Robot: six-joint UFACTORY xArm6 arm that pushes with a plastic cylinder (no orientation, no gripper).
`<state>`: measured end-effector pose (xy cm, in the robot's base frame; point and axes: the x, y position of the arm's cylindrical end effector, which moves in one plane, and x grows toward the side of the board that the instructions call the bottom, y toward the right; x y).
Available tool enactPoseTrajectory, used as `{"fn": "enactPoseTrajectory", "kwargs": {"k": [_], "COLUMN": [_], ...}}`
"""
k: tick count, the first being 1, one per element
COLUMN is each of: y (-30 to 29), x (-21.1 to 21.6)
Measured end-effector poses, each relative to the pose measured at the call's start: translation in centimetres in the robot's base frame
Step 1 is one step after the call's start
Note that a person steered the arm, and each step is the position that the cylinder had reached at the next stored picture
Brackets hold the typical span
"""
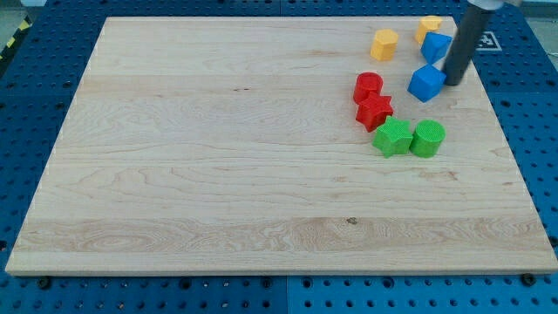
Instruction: Push blue cube into red circle
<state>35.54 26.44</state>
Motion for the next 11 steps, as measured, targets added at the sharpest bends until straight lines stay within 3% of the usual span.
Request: {"fn": "enactPoseTrajectory", "kwargs": {"k": [1,2,3,4,7,9,11], "y": [1.6,-3.1,-3.8,-1.2,-2.7,-0.9,-3.7], "x": [3.4,3.5,1.1,1.0,0.2,-2.6,-2.8]}}
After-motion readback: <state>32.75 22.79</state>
